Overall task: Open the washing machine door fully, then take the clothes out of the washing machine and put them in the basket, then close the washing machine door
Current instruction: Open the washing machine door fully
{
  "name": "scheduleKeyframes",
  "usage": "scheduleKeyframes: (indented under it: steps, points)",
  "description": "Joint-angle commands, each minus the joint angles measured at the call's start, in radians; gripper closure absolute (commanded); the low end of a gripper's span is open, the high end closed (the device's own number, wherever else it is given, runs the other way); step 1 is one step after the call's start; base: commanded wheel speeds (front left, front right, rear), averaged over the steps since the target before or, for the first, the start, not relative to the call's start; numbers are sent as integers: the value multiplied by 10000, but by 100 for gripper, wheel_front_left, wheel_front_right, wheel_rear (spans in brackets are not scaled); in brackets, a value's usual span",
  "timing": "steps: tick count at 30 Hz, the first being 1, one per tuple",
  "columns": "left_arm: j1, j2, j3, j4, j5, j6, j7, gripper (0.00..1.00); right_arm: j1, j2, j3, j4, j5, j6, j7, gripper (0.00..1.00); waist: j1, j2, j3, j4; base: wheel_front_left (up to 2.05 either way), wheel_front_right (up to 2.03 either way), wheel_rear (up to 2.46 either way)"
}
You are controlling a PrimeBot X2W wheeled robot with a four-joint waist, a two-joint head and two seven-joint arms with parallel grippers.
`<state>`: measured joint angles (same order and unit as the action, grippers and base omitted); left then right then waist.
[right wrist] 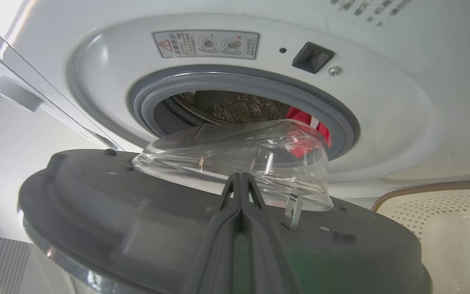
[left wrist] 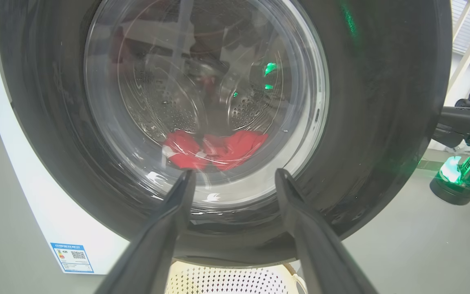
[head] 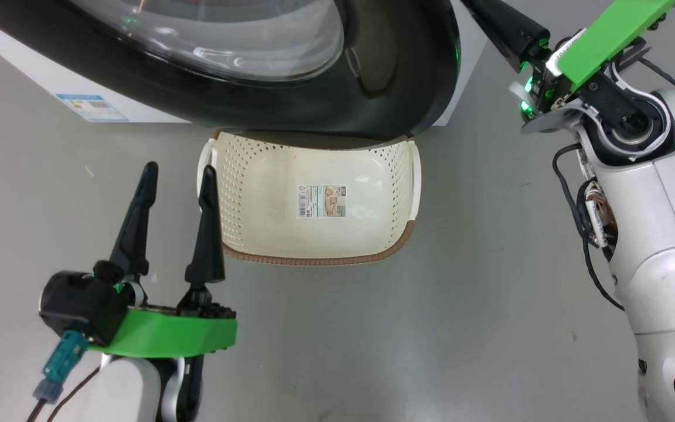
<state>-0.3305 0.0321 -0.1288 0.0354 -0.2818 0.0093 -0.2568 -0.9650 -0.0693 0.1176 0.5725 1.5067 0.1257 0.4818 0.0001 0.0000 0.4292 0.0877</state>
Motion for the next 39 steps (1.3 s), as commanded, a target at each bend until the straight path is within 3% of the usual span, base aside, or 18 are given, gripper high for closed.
scheduleKeyframes:
  steps: [1,20,39]
  points:
    - [-55,181,253,-196,-51,19,-49,0,-258,149,32,-149,240,50,303,100,-1,0,7,33,0,0,0]
    - [-67,181,172,-118,-235,49,-49,0,-539,168,161,611,1339,50,1888,100,-1,0,-163,259,0,0,0]
    - [640,181,399,-188,-445,272,-49,0,1446,50,306,-142,1522,50,2033,100,-1,0,-1265,687,0,0,0]
